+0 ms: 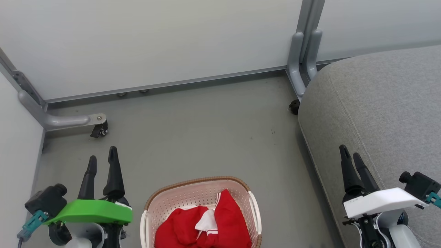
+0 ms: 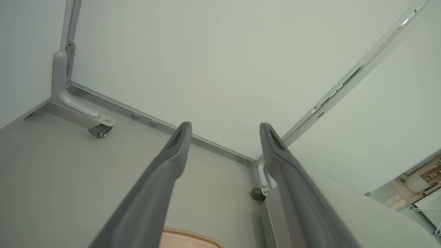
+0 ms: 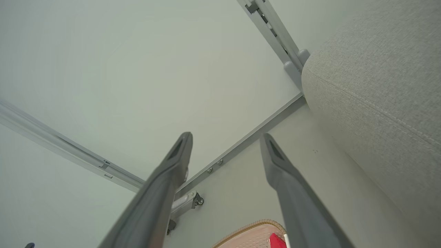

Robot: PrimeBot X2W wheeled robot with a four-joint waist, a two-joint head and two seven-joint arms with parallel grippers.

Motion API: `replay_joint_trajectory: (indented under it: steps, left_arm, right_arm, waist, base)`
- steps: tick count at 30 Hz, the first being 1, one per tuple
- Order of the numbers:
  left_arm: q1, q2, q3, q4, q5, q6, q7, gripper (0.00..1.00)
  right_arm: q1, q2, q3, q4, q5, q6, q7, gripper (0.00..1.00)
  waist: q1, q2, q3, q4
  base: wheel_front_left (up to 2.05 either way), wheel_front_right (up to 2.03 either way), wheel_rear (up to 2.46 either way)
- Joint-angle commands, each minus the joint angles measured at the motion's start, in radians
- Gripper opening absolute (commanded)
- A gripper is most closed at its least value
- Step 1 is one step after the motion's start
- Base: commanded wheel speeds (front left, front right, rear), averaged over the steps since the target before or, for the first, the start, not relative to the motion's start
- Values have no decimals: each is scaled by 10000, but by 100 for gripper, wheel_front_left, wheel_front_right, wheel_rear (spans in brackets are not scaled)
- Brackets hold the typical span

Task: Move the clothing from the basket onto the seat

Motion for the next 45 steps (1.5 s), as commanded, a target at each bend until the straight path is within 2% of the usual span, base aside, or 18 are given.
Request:
replay_joint_trajectory:
  steps: [1,16,28,45]
  left_arm:
    - [-230,77,-57,-83,429,38,-109,100]
    - [-121,223,-533,-21,2450,289,-515,100]
    - [-223,335,-820,-127,3621,513,-802,100]
    - [-257,392,-1053,-282,4989,618,-1167,100]
  right_arm:
    - [-203,-74,35,-58,-363,4,-111,100]
    - [-138,-89,215,-203,-2181,5,-519,100]
    - [-214,-99,320,-278,-3408,5,-813,100]
    - [-257,-113,435,-301,-4871,5,-1176,100]
  waist:
    - [0,42,-10,10]
    - [0,52,-11,104]
    - [0,61,41,150]
    - [0,73,83,239]
  base:
    - [0,0,0]
    - [0,0,0]
    - [0,0,0]
    - [0,0,0]
